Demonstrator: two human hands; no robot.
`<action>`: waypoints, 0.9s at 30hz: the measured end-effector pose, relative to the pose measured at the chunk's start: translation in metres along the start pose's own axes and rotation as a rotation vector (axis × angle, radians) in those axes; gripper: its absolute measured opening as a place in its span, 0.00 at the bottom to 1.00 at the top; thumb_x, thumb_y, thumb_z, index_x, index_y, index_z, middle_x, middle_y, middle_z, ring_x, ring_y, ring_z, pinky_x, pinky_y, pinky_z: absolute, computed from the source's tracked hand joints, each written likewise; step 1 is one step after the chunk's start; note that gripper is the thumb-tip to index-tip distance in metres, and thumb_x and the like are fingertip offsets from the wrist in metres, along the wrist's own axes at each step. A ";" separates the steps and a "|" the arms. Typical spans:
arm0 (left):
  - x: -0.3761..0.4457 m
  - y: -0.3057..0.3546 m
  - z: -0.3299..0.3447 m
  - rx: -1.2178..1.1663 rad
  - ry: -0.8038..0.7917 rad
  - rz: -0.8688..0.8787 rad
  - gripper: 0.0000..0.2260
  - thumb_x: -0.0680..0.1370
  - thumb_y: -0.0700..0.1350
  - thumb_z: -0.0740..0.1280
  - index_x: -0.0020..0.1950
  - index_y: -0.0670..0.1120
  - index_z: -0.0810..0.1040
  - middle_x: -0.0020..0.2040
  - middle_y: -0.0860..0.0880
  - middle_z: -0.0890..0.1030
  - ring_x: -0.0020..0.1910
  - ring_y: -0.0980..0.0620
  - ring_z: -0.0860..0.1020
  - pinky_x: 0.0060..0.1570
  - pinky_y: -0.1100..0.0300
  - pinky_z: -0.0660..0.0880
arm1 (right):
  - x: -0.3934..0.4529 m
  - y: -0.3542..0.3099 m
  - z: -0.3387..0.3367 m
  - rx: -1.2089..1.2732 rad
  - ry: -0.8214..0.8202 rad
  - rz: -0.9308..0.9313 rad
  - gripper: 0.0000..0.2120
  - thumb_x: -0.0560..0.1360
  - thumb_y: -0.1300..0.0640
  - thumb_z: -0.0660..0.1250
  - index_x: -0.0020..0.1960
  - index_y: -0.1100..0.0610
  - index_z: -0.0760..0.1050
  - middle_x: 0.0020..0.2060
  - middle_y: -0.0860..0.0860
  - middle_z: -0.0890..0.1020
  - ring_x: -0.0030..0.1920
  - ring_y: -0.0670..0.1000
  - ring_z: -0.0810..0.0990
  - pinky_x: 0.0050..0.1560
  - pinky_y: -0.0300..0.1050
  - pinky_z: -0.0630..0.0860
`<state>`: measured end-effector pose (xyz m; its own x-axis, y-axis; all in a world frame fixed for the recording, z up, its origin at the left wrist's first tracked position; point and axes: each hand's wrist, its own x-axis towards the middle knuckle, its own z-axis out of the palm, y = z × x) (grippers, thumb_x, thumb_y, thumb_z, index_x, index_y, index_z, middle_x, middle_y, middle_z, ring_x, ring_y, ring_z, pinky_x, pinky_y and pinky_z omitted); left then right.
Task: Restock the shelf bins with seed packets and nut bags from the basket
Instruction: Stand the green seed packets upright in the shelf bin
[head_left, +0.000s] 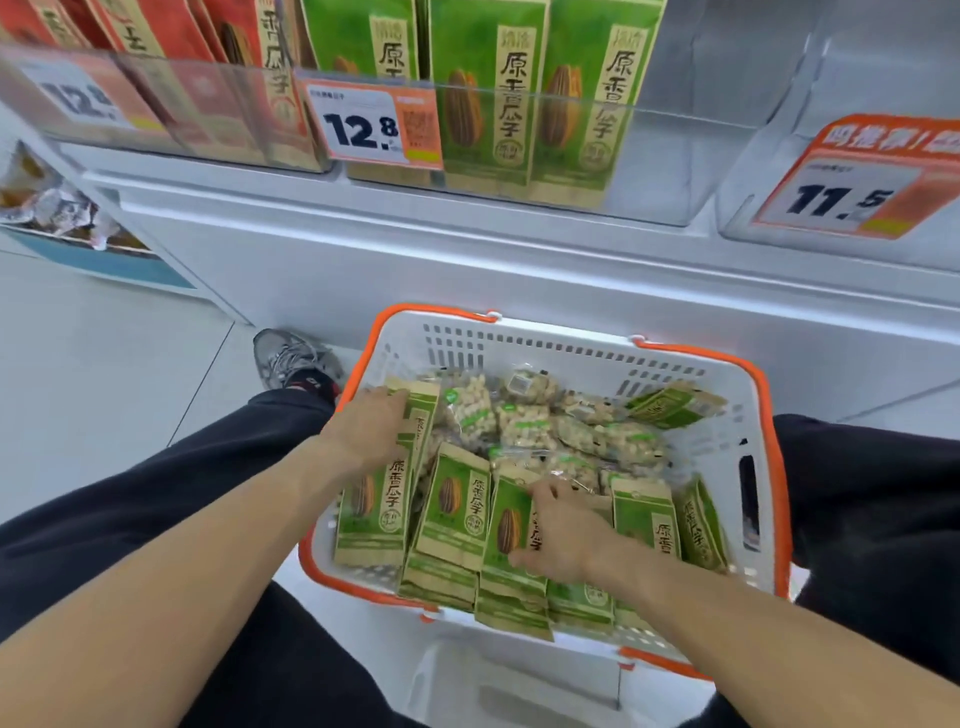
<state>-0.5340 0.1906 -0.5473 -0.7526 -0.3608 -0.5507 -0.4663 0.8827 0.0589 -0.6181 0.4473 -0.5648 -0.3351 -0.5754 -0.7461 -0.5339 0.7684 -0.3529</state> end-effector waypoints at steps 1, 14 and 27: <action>0.000 0.000 -0.001 0.020 0.003 0.017 0.21 0.72 0.50 0.74 0.59 0.44 0.73 0.56 0.44 0.77 0.57 0.42 0.75 0.56 0.47 0.74 | 0.002 0.002 0.005 0.021 0.012 0.018 0.48 0.72 0.40 0.74 0.79 0.57 0.51 0.77 0.57 0.57 0.75 0.60 0.64 0.73 0.53 0.67; -0.005 0.008 -0.041 -0.397 0.149 0.042 0.09 0.74 0.51 0.74 0.41 0.47 0.80 0.37 0.51 0.80 0.40 0.51 0.79 0.40 0.58 0.75 | 0.013 0.008 -0.009 0.298 0.080 0.040 0.31 0.74 0.45 0.74 0.72 0.53 0.67 0.70 0.53 0.72 0.66 0.54 0.74 0.65 0.43 0.71; -0.004 0.008 -0.064 -0.823 0.203 -0.064 0.08 0.76 0.50 0.72 0.42 0.46 0.79 0.41 0.48 0.83 0.46 0.46 0.81 0.52 0.50 0.78 | 0.007 -0.016 -0.039 0.907 0.002 0.222 0.38 0.68 0.62 0.80 0.72 0.59 0.65 0.53 0.51 0.81 0.50 0.51 0.83 0.44 0.46 0.82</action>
<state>-0.5647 0.1795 -0.4916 -0.7457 -0.5190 -0.4179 -0.6408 0.3869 0.6631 -0.6420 0.4202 -0.5429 -0.3584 -0.3888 -0.8488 0.3528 0.7853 -0.5087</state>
